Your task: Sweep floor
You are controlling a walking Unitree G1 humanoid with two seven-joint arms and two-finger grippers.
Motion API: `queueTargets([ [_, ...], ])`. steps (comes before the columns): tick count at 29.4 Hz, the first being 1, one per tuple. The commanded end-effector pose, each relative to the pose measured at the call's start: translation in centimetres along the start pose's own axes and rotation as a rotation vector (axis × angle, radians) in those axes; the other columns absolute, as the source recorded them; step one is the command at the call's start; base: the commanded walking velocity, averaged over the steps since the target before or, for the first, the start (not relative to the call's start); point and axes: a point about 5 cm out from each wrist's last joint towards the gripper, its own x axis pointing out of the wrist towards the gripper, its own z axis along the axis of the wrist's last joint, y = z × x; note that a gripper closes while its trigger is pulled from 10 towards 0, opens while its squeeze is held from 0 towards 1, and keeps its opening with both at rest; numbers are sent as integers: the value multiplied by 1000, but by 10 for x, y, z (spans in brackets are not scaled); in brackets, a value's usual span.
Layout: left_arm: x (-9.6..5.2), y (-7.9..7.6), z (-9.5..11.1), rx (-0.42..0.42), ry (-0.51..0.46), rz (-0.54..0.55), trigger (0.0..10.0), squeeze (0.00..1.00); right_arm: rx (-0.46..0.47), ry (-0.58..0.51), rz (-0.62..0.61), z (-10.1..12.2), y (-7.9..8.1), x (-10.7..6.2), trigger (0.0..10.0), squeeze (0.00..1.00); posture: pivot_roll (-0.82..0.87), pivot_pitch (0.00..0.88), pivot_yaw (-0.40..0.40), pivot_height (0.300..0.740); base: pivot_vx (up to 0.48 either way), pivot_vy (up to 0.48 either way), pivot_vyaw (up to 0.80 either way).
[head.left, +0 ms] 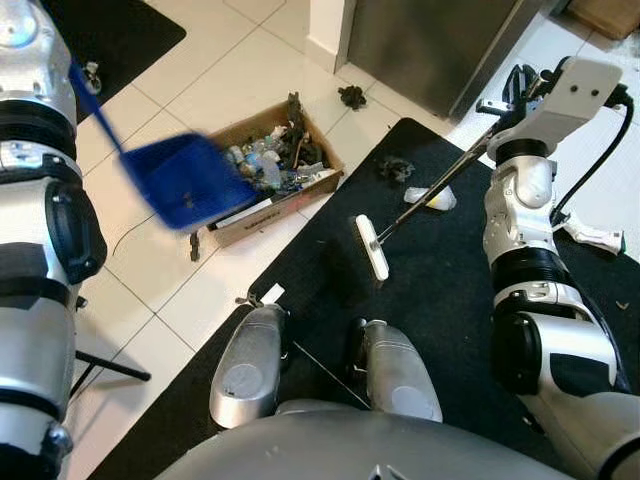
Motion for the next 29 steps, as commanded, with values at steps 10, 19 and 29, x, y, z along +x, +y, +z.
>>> queueTargets([
  [10,6,15,20,-1,-94,55,10000,0,2,-33,0,6,-1,3,10000,0,195,22,23,740,0,0,0],
  [19,0,-17,38,-159,-192,-202,10000,0,0,-40,10,8,0,4,10000,0,190,12,20,740,0,0,0],
  [29,-28,-58,45,-314,-185,-573,10000,0,-115,-75,-3,23,4,12,10000,0,192,0,11,740,0,0,0],
])
